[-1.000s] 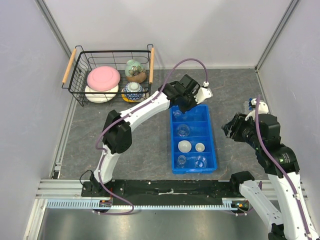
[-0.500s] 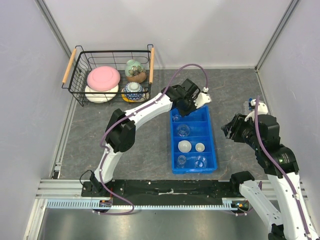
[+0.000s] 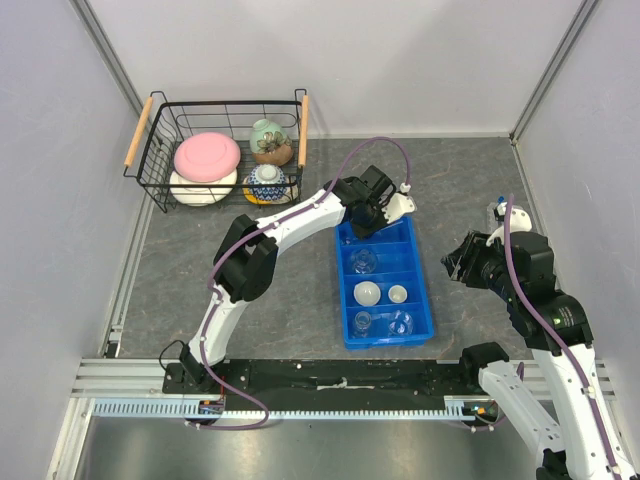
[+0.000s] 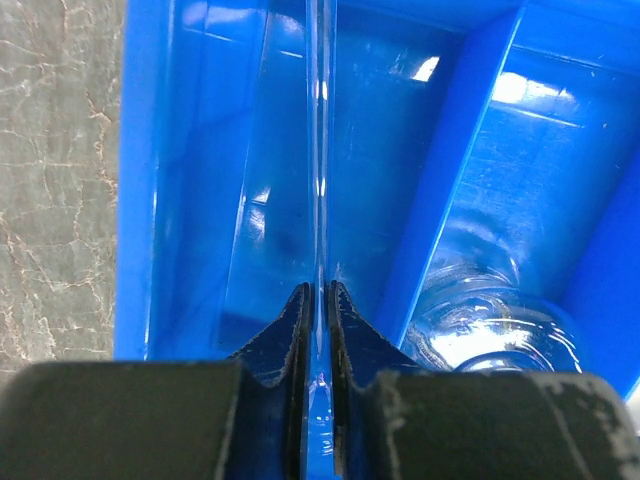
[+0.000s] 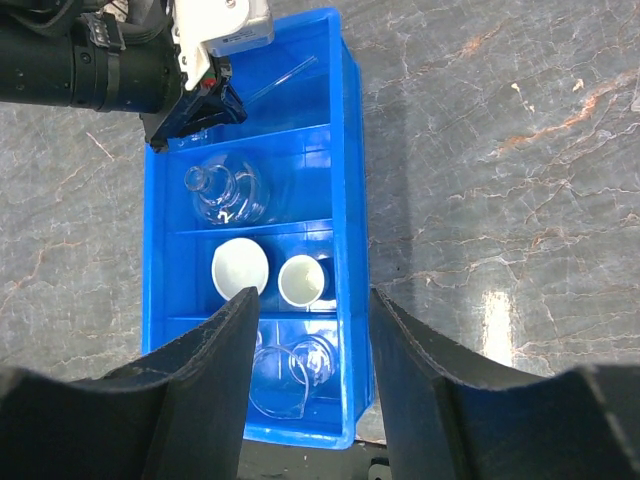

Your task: Organize the chemistry lab equipment

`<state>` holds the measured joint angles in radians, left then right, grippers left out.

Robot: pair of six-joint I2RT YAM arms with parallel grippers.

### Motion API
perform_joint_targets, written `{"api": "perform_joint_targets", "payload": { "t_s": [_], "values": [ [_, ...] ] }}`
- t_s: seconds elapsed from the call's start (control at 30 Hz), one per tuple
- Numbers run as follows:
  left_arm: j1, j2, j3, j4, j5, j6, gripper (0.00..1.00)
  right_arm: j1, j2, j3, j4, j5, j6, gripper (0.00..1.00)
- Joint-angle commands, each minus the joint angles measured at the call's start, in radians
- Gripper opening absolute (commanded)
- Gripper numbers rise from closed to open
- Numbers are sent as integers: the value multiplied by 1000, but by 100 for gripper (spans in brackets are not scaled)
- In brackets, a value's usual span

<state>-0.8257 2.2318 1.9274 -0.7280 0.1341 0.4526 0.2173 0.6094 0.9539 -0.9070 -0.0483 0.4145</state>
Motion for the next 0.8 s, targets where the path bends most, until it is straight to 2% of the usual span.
{"api": "perform_joint_targets", "payload": {
  "t_s": [0.0, 0.17, 0.43, 0.77],
  "values": [
    [8, 29, -4, 1, -1, 34, 2, 4, -16, -14, 33, -4, 3, 55],
    [8, 57, -1, -7, -11, 34, 2, 2, -20, -21, 34, -2, 1, 56],
    [14, 97, 5, -7, -16, 3, 8, 4, -23, -30, 36, -2, -2, 56],
    [20, 97, 30, -10, -59, -43, 27, 4, -30, -33, 39, -5, 0, 56]
  ]
}}
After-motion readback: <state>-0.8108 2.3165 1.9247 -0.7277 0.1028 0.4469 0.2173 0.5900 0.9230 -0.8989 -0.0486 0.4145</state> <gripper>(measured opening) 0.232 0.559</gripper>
